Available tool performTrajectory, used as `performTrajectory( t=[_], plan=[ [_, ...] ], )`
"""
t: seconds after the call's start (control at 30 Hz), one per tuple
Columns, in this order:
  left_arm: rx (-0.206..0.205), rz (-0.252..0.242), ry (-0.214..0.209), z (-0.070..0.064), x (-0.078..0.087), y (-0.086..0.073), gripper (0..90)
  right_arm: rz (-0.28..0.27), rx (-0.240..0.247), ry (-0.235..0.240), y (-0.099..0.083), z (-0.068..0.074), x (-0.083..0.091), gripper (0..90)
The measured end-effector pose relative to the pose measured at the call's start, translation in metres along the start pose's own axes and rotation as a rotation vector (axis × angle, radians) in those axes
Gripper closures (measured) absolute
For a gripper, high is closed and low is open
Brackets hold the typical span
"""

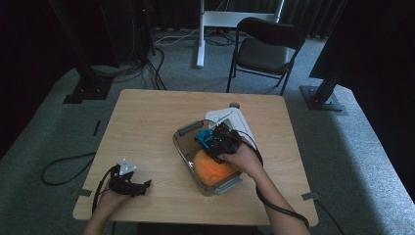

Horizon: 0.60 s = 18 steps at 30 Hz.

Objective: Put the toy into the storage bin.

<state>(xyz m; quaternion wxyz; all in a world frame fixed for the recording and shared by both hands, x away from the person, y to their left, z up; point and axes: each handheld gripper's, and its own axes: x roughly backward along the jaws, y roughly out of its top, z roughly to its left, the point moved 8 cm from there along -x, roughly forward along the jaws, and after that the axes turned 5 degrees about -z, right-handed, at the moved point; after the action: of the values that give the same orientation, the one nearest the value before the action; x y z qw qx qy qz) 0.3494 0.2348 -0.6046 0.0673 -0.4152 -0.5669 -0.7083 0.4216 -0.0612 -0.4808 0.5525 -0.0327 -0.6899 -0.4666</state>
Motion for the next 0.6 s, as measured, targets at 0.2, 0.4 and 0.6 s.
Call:
performTrajectory(
  t=[0.2,0.4,0.6],
  plan=[
    [0.000,-0.001,0.000,0.000,0.000,0.000,1.6,0.002,0.007,-0.002,-0.001,0.002,0.000,23.9],
    [0.001,-0.002,0.001,0.000,0.000,0.000,1.6,-0.030,-0.005,0.040,0.002,0.004,0.008,25.0],
    [0.001,-0.001,0.002,0.000,0.000,0.000,1.6,-0.060,-0.019,0.027,0.005,-0.001,0.020,22.5]
  ],
)
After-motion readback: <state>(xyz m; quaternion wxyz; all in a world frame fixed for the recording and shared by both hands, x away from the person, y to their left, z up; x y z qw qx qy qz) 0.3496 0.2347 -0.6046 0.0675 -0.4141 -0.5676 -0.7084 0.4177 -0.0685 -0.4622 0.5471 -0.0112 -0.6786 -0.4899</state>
